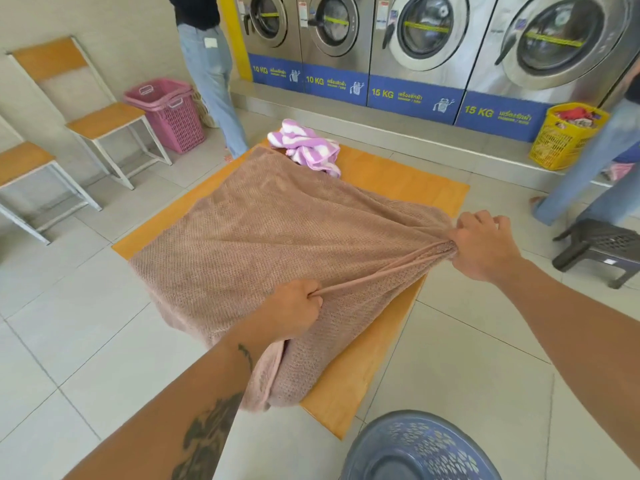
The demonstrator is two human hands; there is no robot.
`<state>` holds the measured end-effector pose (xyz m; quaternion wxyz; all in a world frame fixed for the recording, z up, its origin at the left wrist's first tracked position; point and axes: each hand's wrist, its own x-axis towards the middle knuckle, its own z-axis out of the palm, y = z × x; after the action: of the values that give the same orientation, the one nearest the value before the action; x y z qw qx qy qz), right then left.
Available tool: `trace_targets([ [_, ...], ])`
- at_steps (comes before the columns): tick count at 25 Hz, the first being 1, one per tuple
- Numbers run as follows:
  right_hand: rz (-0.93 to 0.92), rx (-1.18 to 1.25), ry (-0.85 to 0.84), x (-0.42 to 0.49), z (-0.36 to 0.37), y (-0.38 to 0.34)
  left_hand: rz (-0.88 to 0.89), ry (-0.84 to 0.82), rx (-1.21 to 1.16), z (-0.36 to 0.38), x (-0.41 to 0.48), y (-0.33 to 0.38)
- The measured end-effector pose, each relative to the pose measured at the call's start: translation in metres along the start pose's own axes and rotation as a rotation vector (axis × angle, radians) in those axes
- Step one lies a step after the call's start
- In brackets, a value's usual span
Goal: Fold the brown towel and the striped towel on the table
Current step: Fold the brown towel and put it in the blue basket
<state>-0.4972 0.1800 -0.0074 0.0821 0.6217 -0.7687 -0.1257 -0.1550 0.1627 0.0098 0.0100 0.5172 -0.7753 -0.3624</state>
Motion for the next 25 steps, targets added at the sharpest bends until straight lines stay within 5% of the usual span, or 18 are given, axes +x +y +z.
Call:
trace_targets([
  [7,0.083,0.05,0.037,0.004,-0.03,0.015,0.011,-0.037,-0.038,-0.011,-0.001,0.01],
  [14,-0.014,0.126,0.107,0.056,-0.071,-0.058,-0.265,0.201,-0.06,-0.052,-0.007,-0.066],
  [20,-0.123,0.336,0.149,0.129,-0.102,-0.161,-0.389,0.609,0.042,-0.094,0.017,-0.109],
  [25,-0.227,0.282,0.193,0.193,-0.125,-0.231,-0.447,0.678,0.1,-0.138,0.059,-0.174],
])
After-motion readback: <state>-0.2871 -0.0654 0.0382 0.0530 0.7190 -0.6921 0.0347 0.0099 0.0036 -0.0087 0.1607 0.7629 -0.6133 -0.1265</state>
